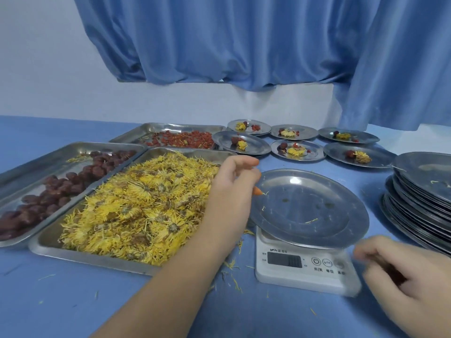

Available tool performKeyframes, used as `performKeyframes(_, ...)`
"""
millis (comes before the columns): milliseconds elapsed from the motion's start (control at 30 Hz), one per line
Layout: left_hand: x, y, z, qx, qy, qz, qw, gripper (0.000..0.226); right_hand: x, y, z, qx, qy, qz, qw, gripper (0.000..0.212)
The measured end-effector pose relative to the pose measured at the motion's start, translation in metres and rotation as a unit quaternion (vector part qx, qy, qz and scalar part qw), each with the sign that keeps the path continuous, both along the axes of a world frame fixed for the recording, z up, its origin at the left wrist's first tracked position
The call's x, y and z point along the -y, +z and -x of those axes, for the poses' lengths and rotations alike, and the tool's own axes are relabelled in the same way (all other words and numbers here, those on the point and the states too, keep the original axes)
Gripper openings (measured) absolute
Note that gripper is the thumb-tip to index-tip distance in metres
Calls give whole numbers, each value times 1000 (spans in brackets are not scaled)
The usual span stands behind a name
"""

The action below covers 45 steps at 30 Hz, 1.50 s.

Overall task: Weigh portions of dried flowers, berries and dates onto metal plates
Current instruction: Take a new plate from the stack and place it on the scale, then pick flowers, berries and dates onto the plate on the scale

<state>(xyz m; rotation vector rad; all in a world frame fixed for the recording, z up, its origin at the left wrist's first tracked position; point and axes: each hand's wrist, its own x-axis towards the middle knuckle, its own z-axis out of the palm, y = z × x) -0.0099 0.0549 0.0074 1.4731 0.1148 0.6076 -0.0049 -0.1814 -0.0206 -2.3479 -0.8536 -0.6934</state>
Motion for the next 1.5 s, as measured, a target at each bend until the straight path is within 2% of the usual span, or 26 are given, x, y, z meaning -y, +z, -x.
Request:
performKeyframes(167, 3, -2, 3, 6, -3, -74, 997, 18, -33, 30, -6, 87, 79, -30, 993, 25)
performKeyframes(333, 1, -4, 5, 2, -6, -91, 996, 19, -45, 40, -36, 82, 24, -43, 995, 21)
performKeyframes(467, -2, -1, 7, 1, 2, -130, 992, 20, -34, 23, -44, 61, 22, -52, 997, 31)
performKeyframes(567, -21, 11, 10, 3, 63, -171, 983, 20, -28, 18, -45, 60, 33, -54, 996, 31)
performKeyframes(667, -60, 25, 18, 0, 151, -125, 981, 15, -28, 16, -47, 75, 37, -49, 995, 29)
performKeyframes(700, -73, 27, 19, -15, 180, -135, 974, 15, -28, 15, -47, 77, 37, -50, 995, 28)
performKeyframes(767, -91, 26, 17, -68, 198, -212, 954, 17, -29, 15, -47, 78, 37, -51, 995, 29)
performKeyframes(833, -99, 25, 5, -126, 153, -333, 922, 20, -29, 15, -48, 82, 29, -50, 995, 27)
performKeyframes(900, -102, 25, -11, -190, 92, -452, 867, 28, -29, 14, -48, 83, 17, -50, 995, 21)
performKeyframes(967, -101, 25, -27, -248, 33, -534, 808, 40, -29, 14, -48, 78, 9, -51, 996, 19)
performKeyframes(1033, -102, 26, -38, -291, -8, -567, 771, 46, -27, 14, -47, 70, 8, -50, 996, 20)
performKeyframes(1133, -107, 29, -46, -310, -16, -582, 752, 44, -26, 16, -46, 72, 17, -51, 996, 18)
performKeyframes(1267, -115, 42, -44, -289, 0, -578, 763, 33, -24, 17, -47, 65, 27, -57, 996, 20)
performKeyframes(1367, -120, 52, -36, -256, 15, -531, 808, 18, -25, 18, -47, 51, 28, -56, 997, 26)
performKeyframes(1500, -118, 61, -25, -228, 13, -459, 858, 13, -24, 19, -47, 46, 38, -67, 996, 25)
